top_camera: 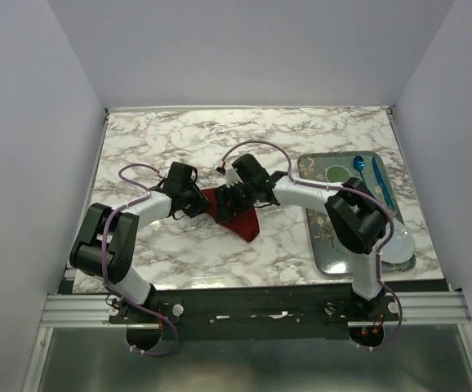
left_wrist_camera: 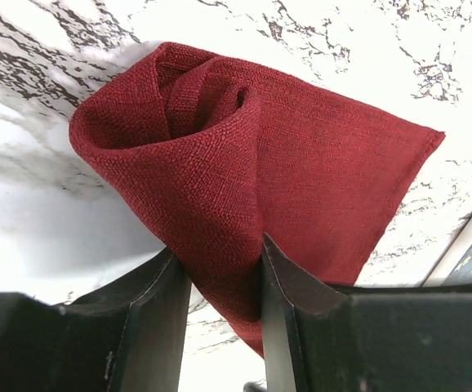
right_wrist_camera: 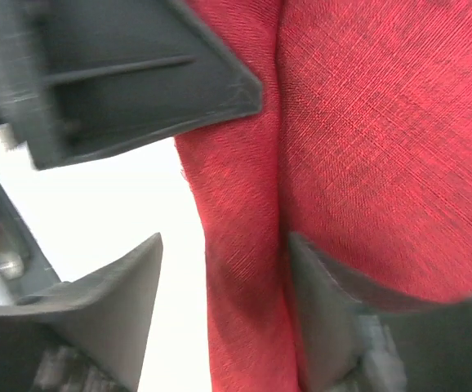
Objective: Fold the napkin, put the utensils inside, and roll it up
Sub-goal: Roll the napkin with the utensil
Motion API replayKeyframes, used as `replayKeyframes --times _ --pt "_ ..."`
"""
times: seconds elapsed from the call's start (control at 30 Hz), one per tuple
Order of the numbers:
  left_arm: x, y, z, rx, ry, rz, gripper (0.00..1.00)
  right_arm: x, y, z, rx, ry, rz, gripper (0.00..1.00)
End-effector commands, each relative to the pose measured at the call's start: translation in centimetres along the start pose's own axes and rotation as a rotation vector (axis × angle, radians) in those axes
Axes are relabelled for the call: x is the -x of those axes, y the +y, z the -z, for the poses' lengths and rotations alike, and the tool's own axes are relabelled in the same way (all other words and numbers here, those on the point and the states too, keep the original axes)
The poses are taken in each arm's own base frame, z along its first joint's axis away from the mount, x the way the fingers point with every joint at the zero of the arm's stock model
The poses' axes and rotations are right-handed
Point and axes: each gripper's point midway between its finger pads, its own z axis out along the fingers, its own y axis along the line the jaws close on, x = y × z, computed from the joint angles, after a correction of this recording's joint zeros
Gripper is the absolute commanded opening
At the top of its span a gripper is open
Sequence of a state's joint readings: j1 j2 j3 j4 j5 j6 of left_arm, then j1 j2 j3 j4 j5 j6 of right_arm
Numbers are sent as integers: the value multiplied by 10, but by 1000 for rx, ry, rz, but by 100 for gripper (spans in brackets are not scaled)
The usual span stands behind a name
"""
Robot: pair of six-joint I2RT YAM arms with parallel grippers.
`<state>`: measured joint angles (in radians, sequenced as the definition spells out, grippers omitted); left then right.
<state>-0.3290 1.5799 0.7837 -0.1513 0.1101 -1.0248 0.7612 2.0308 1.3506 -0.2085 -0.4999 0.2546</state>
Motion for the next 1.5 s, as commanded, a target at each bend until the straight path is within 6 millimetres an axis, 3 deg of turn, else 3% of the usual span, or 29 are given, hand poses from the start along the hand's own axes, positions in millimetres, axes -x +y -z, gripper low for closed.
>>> replayKeyframes --times 0.0,0.23,0.5,0.63,0.87,0.97,1.0,1.1,1.27,1.43,1.47 --pt "-5 -3 5 -16 15 -11 43 12 -7 26 -337 -70 183 84" --pt "-7 -6 5 -17 32 1 38 27 5 27 -563 -130 330 93" --pt "-5 -8 7 -25 22 11 38 15 3 2 -634 -107 333 94" --pt "-5 -8 8 -27 24 13 38 10 -4 -6 -649 -94 317 84" --pt "-5 -8 9 -29 19 12 41 5 -8 -7 -661 -99 278 46" --pt "-3 -9 11 -28 9 12 57 -1 -5 -7 -631 -97 265 38" --pt "-2 -9 12 -24 3 11 68 -6 -6 -8 -617 -95 256 37" --pt "4 -12 16 -17 -21 -3 82 -8 -1 -11 -524 -99 222 34" --pt "11 -16 27 -21 -49 -19 85 -24 -5 -11 -338 -69 109 18" --pt "12 -14 32 -12 -61 -28 86 -25 -7 -9 -140 -75 -5 17" --pt "13 -15 32 -15 -62 -27 86 -28 -16 -6 -121 -71 -41 17"
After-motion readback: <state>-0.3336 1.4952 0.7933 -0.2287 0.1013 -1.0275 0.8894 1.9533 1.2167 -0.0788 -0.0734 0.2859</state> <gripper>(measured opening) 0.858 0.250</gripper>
